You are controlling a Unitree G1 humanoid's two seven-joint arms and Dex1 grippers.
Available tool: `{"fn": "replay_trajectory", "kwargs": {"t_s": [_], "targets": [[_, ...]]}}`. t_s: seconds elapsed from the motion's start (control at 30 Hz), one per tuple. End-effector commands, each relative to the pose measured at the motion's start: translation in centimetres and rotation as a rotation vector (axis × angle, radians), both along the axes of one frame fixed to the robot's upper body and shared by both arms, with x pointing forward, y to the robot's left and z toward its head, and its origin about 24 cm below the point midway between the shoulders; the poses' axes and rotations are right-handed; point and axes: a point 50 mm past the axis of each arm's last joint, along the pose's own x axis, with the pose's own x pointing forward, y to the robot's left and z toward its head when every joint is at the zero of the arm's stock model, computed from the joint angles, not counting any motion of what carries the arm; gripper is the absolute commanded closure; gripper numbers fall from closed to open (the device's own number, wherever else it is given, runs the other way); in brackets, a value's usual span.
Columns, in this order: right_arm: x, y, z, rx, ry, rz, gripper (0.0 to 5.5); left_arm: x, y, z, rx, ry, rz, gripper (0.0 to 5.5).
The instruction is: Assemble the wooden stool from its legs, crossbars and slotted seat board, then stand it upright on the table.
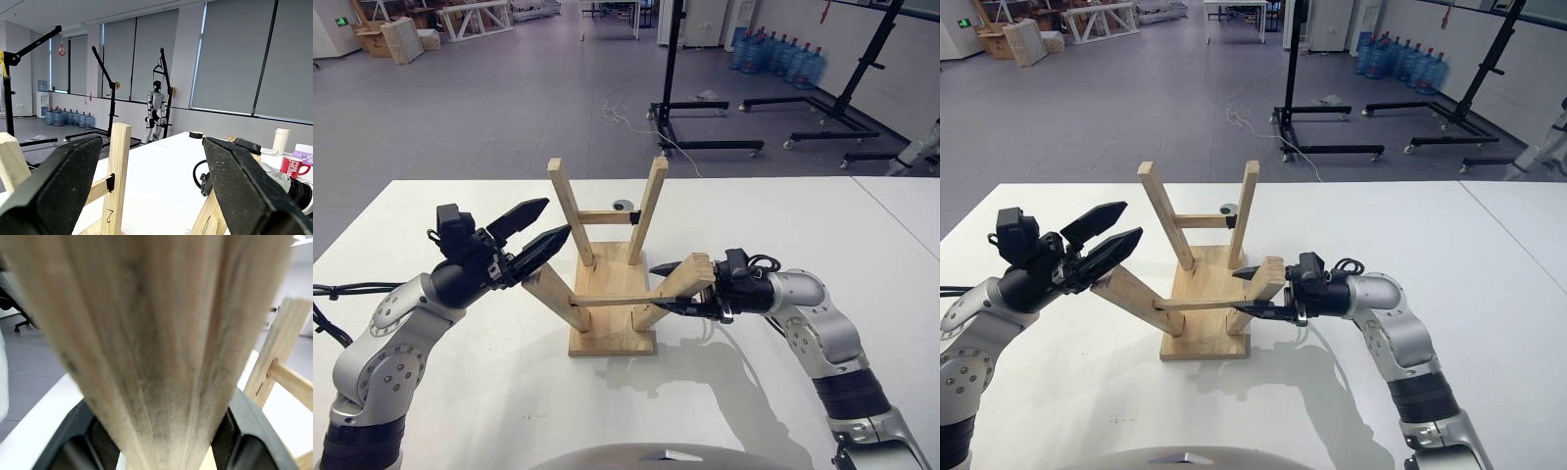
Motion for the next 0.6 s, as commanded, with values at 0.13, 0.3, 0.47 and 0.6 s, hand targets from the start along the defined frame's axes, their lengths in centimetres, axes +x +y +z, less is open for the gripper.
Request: {"fn": "replay_trajectory", "kwargs": {"t_s": [0.13, 0.3, 0.47, 0.6], "targets": [[-0.6, 1.2, -2.9, -0.110, 0.129, 0.048, 3.45, 0.0, -0.9, -2.7, 0.083, 0.133, -0.019, 1.80], [-0.8, 1.4, -4.0, -0.158, 0.199, 0.078, 3.45, 0.2, -0.9, -2.9, 0.088, 0.126, -0.008, 1.80], [-0.3, 1.6, -5.4, -0.194, 0.283, 0.067, 3.45, 0.5, -1.0, -3.0, 0.086, 0.121, 0.000, 1.80], [0.2, 1.8, -5.2, -0.181, 0.297, 0.044, 3.45, 0.5, -1.0, -3.0, 0.089, 0.123, 0.002, 1.80]]}}
